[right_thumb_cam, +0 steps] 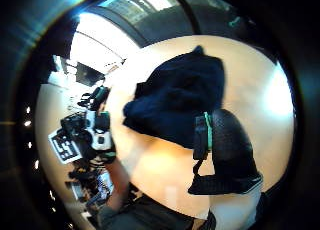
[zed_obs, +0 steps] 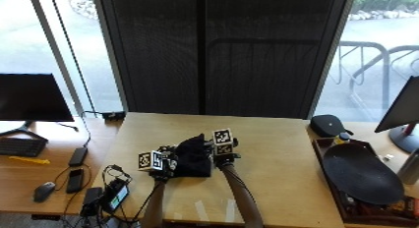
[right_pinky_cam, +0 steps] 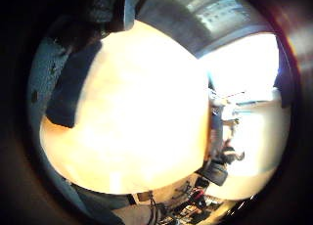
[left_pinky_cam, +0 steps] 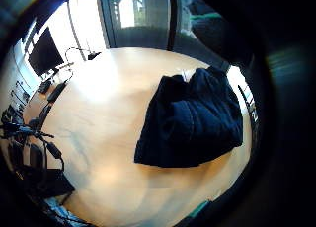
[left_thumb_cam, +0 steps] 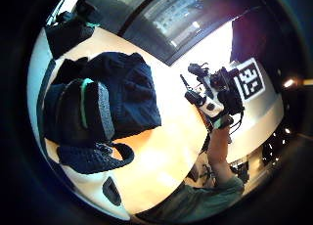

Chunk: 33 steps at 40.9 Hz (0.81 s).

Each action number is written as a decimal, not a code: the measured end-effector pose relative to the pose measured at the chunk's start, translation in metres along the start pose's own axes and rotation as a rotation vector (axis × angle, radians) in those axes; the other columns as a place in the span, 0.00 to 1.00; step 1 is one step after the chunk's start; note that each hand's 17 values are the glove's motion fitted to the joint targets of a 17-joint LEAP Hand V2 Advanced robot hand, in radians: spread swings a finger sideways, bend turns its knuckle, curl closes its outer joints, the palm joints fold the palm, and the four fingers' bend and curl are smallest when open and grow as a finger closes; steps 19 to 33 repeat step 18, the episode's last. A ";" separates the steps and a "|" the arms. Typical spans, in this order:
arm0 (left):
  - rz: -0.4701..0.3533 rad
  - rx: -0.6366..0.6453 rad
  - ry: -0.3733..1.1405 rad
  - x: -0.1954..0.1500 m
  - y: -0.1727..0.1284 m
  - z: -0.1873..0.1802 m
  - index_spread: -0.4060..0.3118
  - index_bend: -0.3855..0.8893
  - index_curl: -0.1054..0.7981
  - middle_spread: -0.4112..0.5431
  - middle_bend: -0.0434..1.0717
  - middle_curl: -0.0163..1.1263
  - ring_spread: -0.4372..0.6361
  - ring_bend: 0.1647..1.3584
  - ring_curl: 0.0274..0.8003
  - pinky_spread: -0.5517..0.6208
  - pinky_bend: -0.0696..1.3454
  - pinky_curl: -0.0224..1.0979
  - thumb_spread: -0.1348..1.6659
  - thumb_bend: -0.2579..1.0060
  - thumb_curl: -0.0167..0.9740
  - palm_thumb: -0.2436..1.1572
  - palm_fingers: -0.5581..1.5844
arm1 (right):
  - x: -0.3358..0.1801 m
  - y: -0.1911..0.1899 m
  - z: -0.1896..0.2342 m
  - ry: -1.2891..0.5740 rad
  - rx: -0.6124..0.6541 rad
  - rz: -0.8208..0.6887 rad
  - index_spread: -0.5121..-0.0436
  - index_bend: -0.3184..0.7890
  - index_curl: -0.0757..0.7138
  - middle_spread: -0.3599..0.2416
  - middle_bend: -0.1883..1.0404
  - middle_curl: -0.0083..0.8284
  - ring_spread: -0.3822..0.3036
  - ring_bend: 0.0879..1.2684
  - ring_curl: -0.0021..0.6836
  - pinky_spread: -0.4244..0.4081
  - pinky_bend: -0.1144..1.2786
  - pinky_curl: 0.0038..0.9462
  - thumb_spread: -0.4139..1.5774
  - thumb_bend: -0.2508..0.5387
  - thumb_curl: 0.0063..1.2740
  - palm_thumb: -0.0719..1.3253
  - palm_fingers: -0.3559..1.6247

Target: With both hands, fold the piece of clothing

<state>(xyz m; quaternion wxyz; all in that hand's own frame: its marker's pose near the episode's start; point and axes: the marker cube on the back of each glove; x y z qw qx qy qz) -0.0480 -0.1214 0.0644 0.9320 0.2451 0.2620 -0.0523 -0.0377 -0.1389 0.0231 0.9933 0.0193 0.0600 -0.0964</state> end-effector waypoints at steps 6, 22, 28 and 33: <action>0.072 -0.099 -0.023 0.030 0.006 -0.015 0.25 0.45 0.58 0.26 0.24 0.40 0.40 0.19 0.42 0.72 0.16 0.23 0.83 0.18 0.35 0.49 0.58 | 0.026 0.017 0.004 0.047 0.059 0.095 0.41 0.44 0.51 0.48 0.26 0.46 0.60 0.10 0.53 0.77 0.44 0.36 0.84 0.29 0.38 0.55 0.40; 0.081 -0.140 -0.196 0.015 0.003 0.012 0.26 0.43 0.58 0.27 0.21 0.38 0.43 0.18 0.41 0.75 0.17 0.23 0.80 0.19 0.35 0.45 0.56 | 0.021 0.057 -0.010 0.044 0.018 0.166 0.37 0.45 0.54 0.53 0.27 0.40 0.69 0.10 0.51 0.84 0.45 0.36 0.85 0.30 0.36 0.55 0.38; 0.081 -0.140 -0.196 0.015 0.003 0.012 0.26 0.43 0.58 0.27 0.21 0.38 0.43 0.18 0.41 0.75 0.17 0.23 0.80 0.19 0.35 0.45 0.56 | 0.021 0.057 -0.010 0.044 0.018 0.166 0.37 0.45 0.54 0.53 0.27 0.40 0.69 0.10 0.51 0.84 0.45 0.36 0.85 0.30 0.36 0.55 0.38; 0.081 -0.140 -0.196 0.015 0.003 0.012 0.26 0.43 0.58 0.27 0.21 0.38 0.43 0.18 0.41 0.75 0.17 0.23 0.80 0.19 0.35 0.45 0.56 | 0.021 0.057 -0.010 0.044 0.018 0.166 0.37 0.45 0.54 0.53 0.27 0.40 0.69 0.10 0.51 0.84 0.45 0.36 0.85 0.30 0.36 0.55 0.38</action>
